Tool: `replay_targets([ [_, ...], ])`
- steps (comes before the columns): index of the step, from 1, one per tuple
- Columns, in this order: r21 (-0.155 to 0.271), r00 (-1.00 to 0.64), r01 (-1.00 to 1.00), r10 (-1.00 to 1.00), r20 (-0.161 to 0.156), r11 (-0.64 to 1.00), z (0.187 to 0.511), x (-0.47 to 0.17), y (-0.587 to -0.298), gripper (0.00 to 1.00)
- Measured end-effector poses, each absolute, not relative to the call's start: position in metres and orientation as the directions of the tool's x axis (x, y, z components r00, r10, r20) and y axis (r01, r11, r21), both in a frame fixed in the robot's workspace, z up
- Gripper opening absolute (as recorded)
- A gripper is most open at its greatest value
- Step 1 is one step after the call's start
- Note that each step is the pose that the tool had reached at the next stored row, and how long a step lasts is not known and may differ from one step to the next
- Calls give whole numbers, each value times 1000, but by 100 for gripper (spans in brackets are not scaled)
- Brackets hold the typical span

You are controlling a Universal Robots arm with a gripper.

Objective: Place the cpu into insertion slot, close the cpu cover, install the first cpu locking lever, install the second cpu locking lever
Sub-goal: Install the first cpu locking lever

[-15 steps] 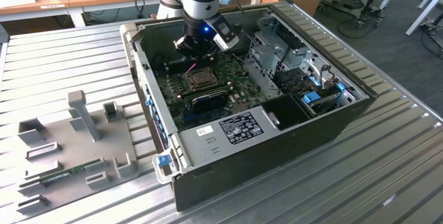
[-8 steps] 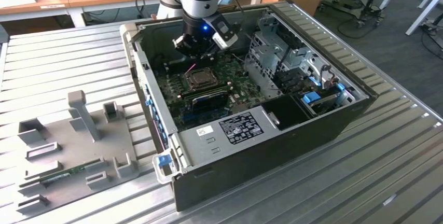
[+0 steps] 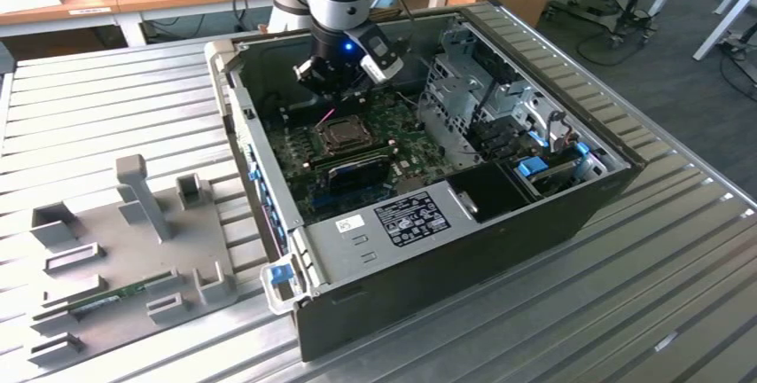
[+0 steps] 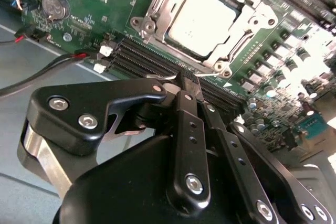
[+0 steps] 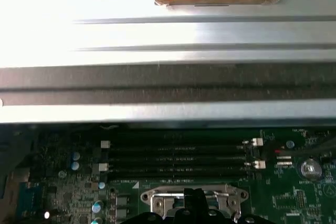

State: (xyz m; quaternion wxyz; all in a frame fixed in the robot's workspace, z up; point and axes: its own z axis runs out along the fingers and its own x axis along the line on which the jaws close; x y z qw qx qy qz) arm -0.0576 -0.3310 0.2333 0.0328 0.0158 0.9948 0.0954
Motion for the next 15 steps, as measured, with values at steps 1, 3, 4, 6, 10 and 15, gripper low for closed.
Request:
replay_targets([
  [1, 192, -997, 25, 38, -62, 981, 233, -58, -330, 10],
  [3, 197, -997, 25, 38, -62, 980, 233, -58, -330, 10],
  [4, 199, -997, 25, 38, -62, 980, 232, -58, -330, 10],
  [6, 203, -997, 25, 38, -62, 979, 231, -58, -330, 10],
  [10, 203, -997, 25, 38, -62, 979, 231, -58, -330, 10],
  [15, 230, -997, 25, 40, -61, 973, 231, -58, -330, 10],
])
